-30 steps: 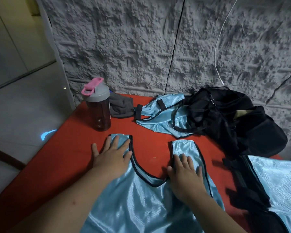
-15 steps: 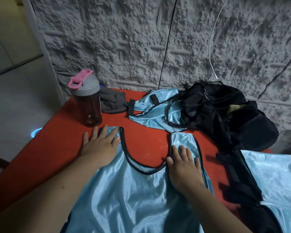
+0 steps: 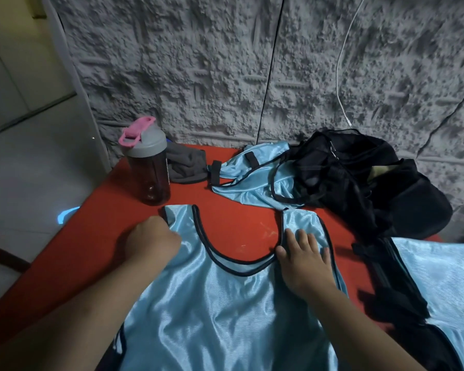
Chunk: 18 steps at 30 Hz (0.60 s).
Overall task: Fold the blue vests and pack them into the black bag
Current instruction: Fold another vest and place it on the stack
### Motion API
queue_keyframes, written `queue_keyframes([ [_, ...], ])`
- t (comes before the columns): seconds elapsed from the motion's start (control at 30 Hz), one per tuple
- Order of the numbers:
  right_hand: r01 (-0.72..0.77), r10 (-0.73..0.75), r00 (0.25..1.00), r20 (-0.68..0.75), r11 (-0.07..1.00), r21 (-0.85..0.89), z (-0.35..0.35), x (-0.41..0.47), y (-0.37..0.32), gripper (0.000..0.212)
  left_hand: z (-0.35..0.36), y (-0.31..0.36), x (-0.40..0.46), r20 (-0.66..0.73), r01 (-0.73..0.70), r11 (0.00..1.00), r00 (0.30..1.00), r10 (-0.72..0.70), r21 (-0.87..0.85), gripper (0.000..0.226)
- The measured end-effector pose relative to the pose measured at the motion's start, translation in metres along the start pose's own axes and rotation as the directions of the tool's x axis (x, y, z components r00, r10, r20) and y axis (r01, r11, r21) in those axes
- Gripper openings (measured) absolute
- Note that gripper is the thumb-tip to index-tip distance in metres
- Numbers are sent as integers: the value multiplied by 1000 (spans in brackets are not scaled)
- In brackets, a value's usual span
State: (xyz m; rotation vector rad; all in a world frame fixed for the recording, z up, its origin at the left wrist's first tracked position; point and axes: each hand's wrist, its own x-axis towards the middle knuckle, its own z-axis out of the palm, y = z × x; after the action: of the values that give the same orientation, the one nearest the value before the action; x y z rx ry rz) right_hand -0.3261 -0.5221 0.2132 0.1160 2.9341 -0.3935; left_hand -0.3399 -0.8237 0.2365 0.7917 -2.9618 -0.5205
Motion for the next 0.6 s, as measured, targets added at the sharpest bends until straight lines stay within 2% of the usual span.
queue_keyframes([
  [0.1,-4,4,1000,-1,999,-32,3,-4,0,65,-3,-4,5,4,5,1000,1000,-5,-11,21],
  [0.27,-2,1,1000,-12,998,-57,4,-4,1,65,-4,-6,2,-140,-150,987,980,142,-51,23],
  [0.33,2,-3,1000,-17,998,-64,4,-5,1,65,-4,-5,3,-136,-177,978,977,162,-106,24],
  [0.4,3,-5,1000,-19,998,-64,4,-5,1,65,-4,-5,9,-62,-136,963,990,125,-232,25],
  [0.5,6,-7,1000,-23,998,-67,5,-5,1,65,-9,-7,13,76,20,895,997,16,-446,32],
  [0.53,5,-6,1000,-22,998,-67,5,-5,1,65,-11,-10,15,89,46,878,996,-4,-477,34],
  [0.6,2,-2,1000,-15,998,-67,5,-5,0,65,-14,-15,17,18,-10,893,1000,21,-449,34],
])
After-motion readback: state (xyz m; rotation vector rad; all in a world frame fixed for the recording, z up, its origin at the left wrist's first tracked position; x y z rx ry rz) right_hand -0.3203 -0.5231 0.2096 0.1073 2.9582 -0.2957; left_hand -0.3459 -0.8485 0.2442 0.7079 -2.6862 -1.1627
